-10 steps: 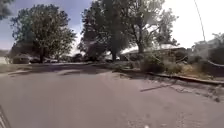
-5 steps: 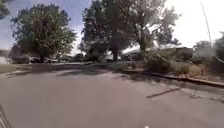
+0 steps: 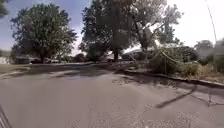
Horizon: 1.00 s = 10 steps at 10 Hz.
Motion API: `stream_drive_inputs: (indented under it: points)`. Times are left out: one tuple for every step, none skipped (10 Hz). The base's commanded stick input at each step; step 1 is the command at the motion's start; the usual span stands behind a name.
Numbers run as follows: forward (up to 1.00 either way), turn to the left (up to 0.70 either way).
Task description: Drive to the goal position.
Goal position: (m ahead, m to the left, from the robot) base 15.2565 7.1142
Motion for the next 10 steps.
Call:
stream_drive_inputs:
  points:
    - [0.7,0.03]
    - [0.7,0.05]
    - [0.7,0.11]
    - [0.7,0.35]
    - [0.7,0.25]
    - [0.7,0.03]
    - [0.7,0.03]
    - [0.7,0.03]
    - [0.7,0.03]
    - [0.7,0.03]
